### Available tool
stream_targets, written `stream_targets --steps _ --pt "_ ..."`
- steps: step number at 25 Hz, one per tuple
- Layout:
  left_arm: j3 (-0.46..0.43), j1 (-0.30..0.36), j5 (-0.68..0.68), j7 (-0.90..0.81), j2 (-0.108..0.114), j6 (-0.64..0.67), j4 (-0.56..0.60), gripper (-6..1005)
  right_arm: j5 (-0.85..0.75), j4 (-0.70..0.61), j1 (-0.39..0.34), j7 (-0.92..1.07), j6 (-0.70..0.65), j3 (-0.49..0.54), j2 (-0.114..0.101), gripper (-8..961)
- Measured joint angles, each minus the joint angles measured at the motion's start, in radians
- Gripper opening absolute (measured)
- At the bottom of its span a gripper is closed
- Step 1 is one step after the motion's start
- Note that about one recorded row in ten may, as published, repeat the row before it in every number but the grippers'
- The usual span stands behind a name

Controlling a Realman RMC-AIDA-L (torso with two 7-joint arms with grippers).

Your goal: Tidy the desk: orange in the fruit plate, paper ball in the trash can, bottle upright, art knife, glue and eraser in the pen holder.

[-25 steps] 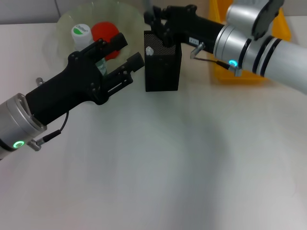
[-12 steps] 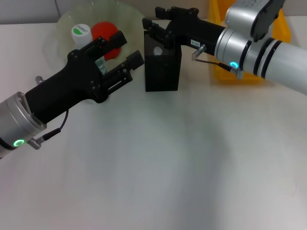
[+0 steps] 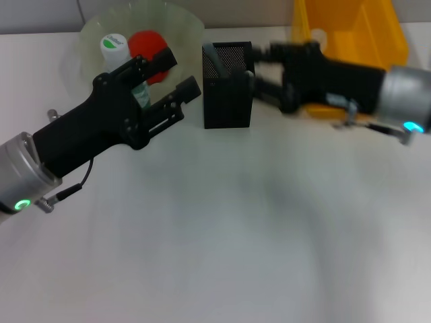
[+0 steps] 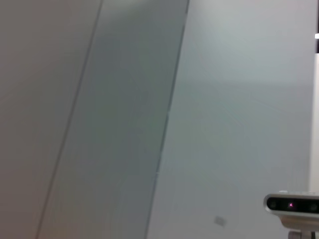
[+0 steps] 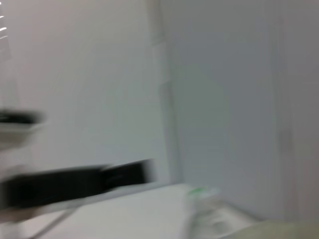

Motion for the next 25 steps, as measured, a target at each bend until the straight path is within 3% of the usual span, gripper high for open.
stream_targets --steps 2,3,4,5,7,8,11,15,18,25 --pt "-0.002 0.002 0.009 -0.002 0.003 0.016 0.000 651 -0.163 -0.051 -0.021 0.096 -0.191 0.132 -0.004 430" --pt "-0.005 0.009 0.030 -0.001 0.012 0.056 0.000 651 -0.268 -0.067 -0.019 0.160 -0.360 0.254 -0.008 430" --pt "-0.005 0.011 0.043 -0.001 0.018 0.077 0.000 651 -0.268 -0.067 -0.019 0.160 -0.360 0.254 -0.008 430" --pt "-0.005 0.012 0.060 -0.003 0.025 0.095 0.002 651 -0.324 -0.065 -0.015 0.177 -0.507 0.367 -0.014 429" --pt "-0.005 0.012 0.077 -0.009 0.032 0.114 0.002 651 -0.333 -0.063 -0.015 0.177 -0.553 0.400 -0.016 428" --pt "-0.006 0.005 0.127 -0.036 0.046 0.154 0.002 652 -0.339 -0.059 -0.023 0.164 -0.618 0.458 -0.015 428" --pt "-0.006 -0.006 0.171 -0.060 0.051 0.167 0.003 652 -0.340 -0.053 -0.029 0.131 -0.648 0.486 -0.010 427" --pt "-0.007 -0.025 0.227 -0.082 0.052 0.169 0.005 651 -0.365 -0.026 -0.022 0.064 -0.657 0.490 0.024 425" --pt "-0.006 -0.033 0.243 -0.115 0.051 0.174 0.008 652 -0.373 -0.023 -0.012 0.076 -0.675 0.488 0.025 424" --pt "-0.014 -0.027 0.250 -0.129 0.052 0.188 0.011 655 -0.374 -0.027 -0.014 0.098 -0.718 0.498 0.016 549"
